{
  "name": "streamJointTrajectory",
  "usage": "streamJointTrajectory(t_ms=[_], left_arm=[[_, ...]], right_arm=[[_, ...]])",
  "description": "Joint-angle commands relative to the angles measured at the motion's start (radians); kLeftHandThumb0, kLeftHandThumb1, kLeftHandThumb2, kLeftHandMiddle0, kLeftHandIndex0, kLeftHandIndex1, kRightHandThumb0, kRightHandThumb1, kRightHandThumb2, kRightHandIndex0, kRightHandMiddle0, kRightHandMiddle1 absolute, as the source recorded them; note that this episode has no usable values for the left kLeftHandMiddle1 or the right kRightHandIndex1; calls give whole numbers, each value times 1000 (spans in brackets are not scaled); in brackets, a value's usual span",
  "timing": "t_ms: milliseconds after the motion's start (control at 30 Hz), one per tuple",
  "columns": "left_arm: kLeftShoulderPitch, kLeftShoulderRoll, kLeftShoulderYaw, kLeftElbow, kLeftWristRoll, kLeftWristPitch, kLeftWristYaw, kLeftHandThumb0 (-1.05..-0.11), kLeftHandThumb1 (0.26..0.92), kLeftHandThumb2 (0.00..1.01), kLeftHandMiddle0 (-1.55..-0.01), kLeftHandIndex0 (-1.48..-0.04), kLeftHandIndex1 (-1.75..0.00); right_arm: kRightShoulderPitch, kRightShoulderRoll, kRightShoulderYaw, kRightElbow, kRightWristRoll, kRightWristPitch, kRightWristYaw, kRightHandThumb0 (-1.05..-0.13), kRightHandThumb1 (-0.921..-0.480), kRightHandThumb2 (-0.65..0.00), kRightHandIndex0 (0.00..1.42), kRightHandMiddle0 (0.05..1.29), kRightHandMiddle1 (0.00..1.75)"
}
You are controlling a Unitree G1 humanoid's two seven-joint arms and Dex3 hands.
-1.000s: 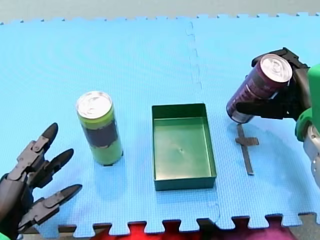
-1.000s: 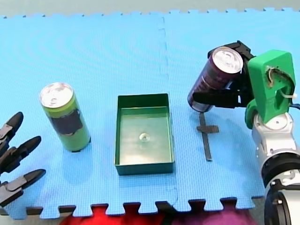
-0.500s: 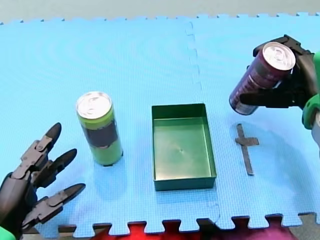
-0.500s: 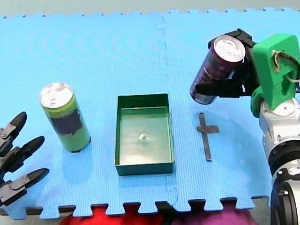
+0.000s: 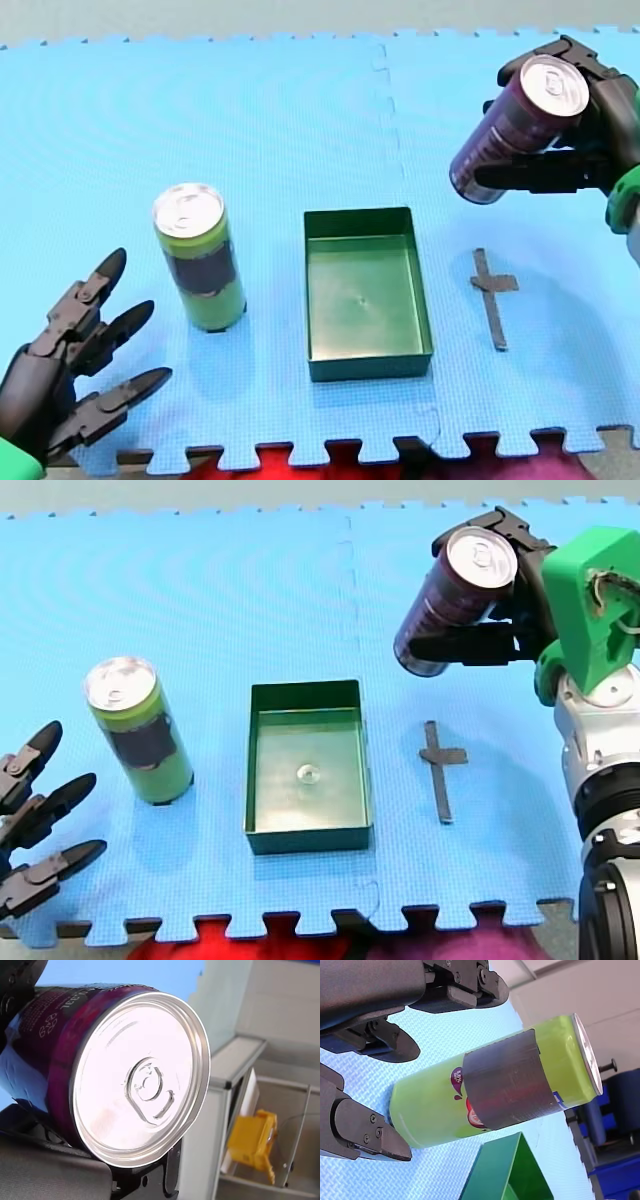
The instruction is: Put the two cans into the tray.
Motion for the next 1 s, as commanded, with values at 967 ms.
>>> streamJointTrajectory(t_ms=[967], left_arm=[[-20,-7,-4,36,-8,7,1,-1048,834,0,-487,-239,0]], right_arm=[[10,125,75,-28,-12,-59,-5,-342,-785,0,943,564,1746]])
